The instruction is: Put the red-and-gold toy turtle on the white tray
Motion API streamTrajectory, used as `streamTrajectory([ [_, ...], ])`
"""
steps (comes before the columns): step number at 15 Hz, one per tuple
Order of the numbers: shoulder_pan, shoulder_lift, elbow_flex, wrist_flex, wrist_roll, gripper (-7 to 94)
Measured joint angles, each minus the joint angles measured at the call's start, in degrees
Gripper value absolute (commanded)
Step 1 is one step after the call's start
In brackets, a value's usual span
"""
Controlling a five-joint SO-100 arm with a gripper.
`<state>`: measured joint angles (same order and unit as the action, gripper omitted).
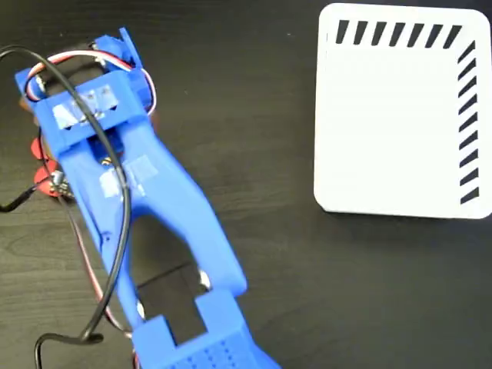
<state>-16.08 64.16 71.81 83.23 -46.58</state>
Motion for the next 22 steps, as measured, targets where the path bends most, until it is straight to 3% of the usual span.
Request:
streamTrajectory([
  [8, -1.0, -6.2, -0.4, -4.8, 2.3, 71],
  [10, -1.8, -7.1, -1.6, -5.0, 3.3, 66],
  [13, -1.6, -7.9, -2.3, -5.0, 3.3, 45],
  [15, -1.8, -8.2, -2.3, -6.1, 4.1, 7],
  [16, -1.9, -8.2, -2.4, -6.2, 4.8, 0],
  [22, -1.8, -8.2, -4.8, -4.1, 11.9, 0],
])
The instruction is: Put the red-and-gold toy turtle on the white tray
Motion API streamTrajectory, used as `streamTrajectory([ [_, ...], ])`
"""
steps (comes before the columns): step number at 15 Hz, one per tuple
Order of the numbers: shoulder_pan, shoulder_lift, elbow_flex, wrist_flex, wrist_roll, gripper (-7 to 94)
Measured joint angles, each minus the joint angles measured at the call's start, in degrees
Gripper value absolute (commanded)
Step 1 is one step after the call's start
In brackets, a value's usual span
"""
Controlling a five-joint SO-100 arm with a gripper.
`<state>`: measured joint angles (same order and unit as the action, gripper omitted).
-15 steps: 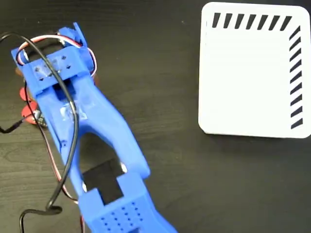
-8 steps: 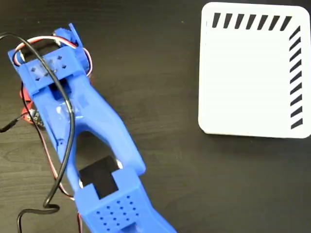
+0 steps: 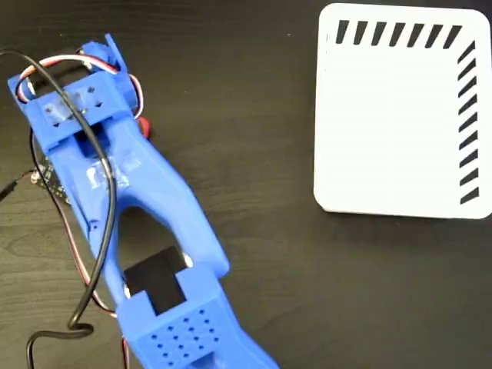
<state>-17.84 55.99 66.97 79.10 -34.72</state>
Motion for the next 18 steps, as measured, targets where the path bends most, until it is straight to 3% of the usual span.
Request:
streamTrajectory([
  [12, 2.1, 27.0, -5.4, 6.7, 34.5, 0],
  [15, 8.3, 33.0, -5.4, 7.0, 38.0, 0],
  [18, 16.0, 34.9, -5.4, 8.7, 36.1, 0],
])
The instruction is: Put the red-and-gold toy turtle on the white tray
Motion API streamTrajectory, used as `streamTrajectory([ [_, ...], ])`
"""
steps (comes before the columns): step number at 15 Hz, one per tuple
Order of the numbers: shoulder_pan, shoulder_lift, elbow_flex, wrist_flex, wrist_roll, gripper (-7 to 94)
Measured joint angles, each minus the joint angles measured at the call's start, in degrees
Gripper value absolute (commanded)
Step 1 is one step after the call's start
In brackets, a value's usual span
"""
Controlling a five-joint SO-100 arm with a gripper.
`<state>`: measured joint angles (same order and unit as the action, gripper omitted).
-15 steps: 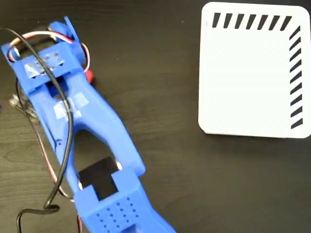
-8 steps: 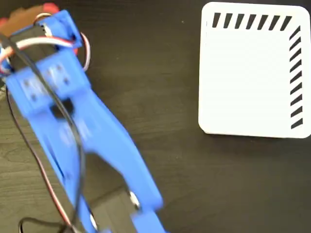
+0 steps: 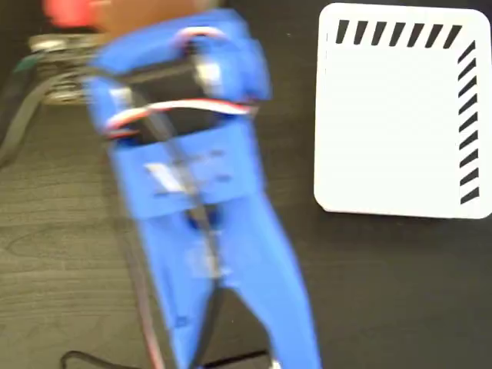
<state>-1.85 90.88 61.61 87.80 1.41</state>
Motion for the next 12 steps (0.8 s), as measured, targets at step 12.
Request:
streamTrajectory([
  [12, 32.4, -9.9, 3.1, 2.7, -6.9, 0],
])
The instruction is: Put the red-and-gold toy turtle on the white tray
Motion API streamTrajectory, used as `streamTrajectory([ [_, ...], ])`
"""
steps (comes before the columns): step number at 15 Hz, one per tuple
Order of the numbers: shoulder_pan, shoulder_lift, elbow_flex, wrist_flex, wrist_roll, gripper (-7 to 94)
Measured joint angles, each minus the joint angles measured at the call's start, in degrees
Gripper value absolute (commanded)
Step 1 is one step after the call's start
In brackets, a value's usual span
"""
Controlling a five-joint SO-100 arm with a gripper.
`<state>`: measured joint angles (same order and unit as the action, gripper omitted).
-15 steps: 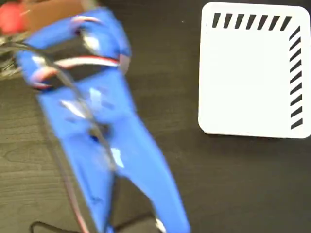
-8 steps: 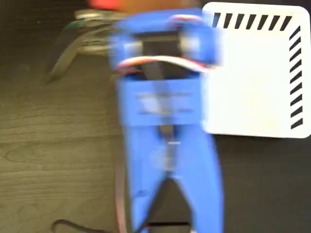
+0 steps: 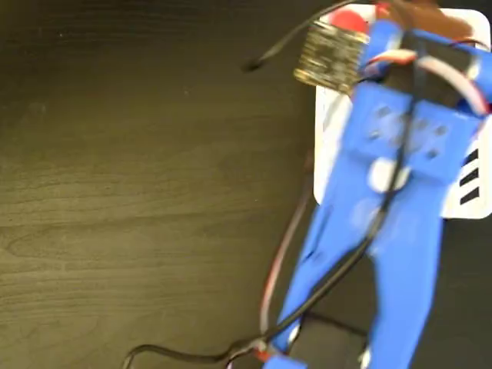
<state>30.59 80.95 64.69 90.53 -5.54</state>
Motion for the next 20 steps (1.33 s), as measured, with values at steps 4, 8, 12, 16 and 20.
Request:
streamTrajectory([
  [4, 0.6, -4.0, 1.5, -3.1, -2.5, 0],
  [8, 1.2, -8.3, 3.3, -7.8, 0.5, 0],
  [12, 2.5, -13.1, 4.3, -11.1, 0.9, 0],
  [16, 1.6, -13.9, 6.8, -12.0, -0.2, 0],
  [20, 1.7, -13.9, 7.7, -12.0, -0.3, 1],
])
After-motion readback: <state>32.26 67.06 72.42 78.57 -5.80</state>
